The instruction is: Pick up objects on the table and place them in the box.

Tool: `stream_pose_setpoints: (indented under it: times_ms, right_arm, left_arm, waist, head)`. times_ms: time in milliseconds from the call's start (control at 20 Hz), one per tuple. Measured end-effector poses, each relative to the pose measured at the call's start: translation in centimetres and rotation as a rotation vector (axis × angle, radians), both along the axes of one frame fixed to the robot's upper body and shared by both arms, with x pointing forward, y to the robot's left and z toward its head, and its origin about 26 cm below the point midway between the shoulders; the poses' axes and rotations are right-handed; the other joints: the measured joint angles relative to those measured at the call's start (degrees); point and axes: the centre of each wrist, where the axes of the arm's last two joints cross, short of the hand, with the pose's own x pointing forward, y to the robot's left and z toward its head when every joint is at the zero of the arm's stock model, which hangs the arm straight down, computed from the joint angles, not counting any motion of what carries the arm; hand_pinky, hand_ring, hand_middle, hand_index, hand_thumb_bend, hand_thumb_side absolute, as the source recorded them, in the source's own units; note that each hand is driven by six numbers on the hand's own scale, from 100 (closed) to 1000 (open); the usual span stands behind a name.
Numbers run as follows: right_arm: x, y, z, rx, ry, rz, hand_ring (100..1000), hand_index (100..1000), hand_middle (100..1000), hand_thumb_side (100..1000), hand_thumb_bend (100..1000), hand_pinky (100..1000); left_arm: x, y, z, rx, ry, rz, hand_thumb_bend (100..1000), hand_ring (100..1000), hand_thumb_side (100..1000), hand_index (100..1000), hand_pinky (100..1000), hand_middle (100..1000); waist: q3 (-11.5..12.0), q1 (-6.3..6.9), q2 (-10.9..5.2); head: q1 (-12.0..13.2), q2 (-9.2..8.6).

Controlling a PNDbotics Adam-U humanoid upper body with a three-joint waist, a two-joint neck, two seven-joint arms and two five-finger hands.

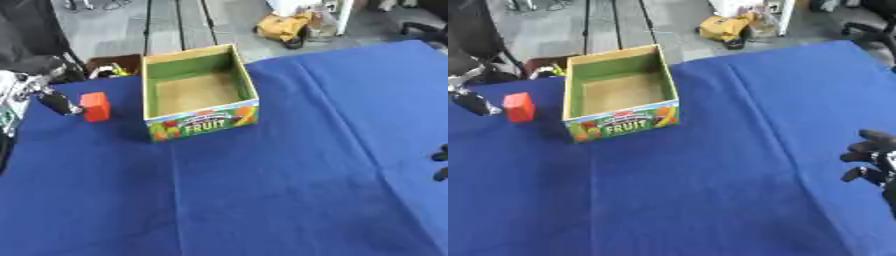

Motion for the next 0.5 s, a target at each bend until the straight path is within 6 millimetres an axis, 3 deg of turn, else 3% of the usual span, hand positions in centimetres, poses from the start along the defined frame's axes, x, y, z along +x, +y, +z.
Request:
stream_pose_setpoints:
  times_ms: [500]
  right_arm:
    - [0.1,0.2,0.33,-0.012,-0.01,0.006,638,784,596,555,100,466]
  left_arm:
    - [0.04,0.17,-0.74,-0.024,-0.007,0.013,692,726,182,811,753,683]
  waist:
    - [0.1,0.17,0.92]
  head:
    - [-0.2,-0.4]
